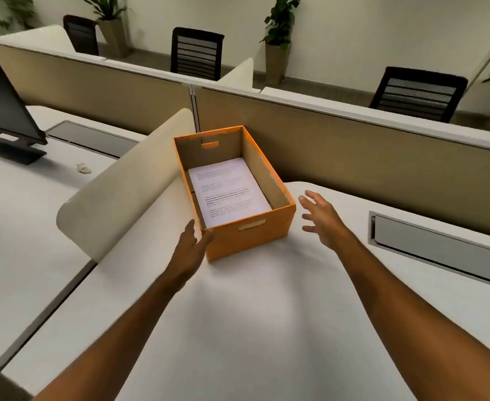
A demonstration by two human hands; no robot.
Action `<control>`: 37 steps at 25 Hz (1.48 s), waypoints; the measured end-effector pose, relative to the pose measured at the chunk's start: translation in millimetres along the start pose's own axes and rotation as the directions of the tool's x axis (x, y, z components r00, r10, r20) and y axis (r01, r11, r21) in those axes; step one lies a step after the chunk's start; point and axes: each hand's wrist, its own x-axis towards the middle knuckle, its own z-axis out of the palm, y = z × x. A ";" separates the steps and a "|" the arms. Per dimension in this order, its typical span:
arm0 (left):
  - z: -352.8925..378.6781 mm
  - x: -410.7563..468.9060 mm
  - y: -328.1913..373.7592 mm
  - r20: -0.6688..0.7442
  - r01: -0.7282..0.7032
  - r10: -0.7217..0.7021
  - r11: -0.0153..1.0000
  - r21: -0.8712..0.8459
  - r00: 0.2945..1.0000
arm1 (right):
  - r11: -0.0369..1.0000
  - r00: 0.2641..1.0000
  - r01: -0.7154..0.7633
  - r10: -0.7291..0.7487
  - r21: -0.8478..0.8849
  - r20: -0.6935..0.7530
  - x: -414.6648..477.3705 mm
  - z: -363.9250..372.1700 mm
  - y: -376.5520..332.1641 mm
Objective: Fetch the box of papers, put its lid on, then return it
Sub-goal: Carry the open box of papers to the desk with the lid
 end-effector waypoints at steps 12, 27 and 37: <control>-3.5 31.2 -6.1 0.081 0.130 -0.108 0.919 -0.373 0.991 | 0.962 0.979 -0.202 0.195 0.184 0.057 37.9 32.6 8.5; 11.2 -22.0 15.2 0.130 0.044 -0.002 0.947 -0.319 0.992 | 0.949 0.992 -0.122 0.119 0.291 0.026 -34.7 -33.8 17.1; 83.1 -108.7 28.5 0.182 -0.011 0.060 0.965 -0.261 0.982 | 0.941 0.990 -0.033 0.077 0.336 -0.118 -164.5 -127.9 67.6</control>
